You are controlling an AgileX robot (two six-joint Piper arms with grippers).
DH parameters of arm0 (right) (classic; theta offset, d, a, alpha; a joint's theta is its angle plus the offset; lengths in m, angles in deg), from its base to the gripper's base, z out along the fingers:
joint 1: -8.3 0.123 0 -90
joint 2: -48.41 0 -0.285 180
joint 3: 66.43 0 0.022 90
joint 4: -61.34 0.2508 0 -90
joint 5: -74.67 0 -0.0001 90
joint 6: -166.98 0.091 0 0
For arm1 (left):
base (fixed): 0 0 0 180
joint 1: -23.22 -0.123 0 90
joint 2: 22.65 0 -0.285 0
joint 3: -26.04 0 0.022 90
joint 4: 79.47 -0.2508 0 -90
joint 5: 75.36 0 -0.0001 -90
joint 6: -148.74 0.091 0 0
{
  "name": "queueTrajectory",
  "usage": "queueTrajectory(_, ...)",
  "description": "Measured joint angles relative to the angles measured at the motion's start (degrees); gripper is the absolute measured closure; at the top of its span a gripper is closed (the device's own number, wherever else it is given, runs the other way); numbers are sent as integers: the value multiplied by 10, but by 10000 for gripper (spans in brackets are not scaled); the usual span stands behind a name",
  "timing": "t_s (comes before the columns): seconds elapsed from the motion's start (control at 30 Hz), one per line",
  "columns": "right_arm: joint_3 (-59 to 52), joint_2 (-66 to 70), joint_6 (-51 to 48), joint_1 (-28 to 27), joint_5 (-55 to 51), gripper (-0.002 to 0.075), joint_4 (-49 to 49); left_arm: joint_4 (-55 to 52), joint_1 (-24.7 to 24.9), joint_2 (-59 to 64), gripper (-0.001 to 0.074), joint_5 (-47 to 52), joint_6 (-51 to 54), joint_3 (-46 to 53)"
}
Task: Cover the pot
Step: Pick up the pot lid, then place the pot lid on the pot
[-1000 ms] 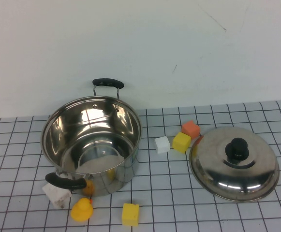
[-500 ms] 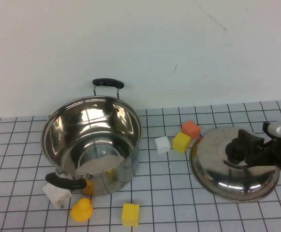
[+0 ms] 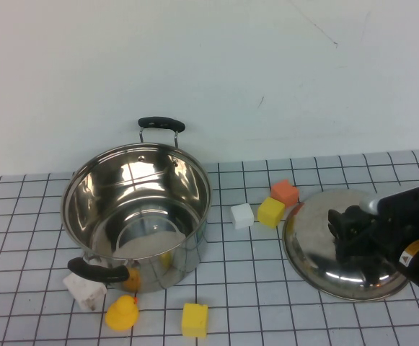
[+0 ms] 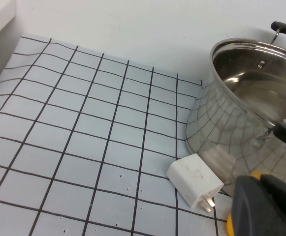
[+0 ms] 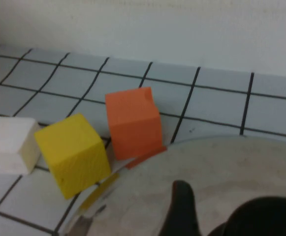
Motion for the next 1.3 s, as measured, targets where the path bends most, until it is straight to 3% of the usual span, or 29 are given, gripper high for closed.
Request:
queueTrajectory(0.13,9,19,-2,1,24,227,7,0,0,0,738,0,0,0)
queueTrajectory(0.3,6,15,8,1,32,391,6,0,0,0,738,0,0,0)
queueTrajectory(0.43,-27,-46,39,1,1,393,1,1,0,0,738,0,2,0)
queueTrajectory(0.57,-51,-194,95,1,-43,393,-35,1,0,0,738,0,2,0)
queueTrajectory(0.63,-31,-291,156,1,-121,393,-100,1,0,0,738,0,2,0)
queueTrajectory(0.8,67,-439,370,15,-297,393,-377,1,0,0,738,0,2,0)
queueTrajectory(0.87,110,-457,450,34,-302,393,-448,1,0,0,738,0,2,0)
queueTrajectory(1.0,172,-442,509,106,-310,393,-490,1,0,0,738,0,2,0)
queueTrajectory(1.17,253,-344,501,205,-356,393,-499,1,0,0,738,0,2,0)
queueTrajectory(1.3,321,-239,441,263,-371,393,-441,1,0,0,738,0,2,0)
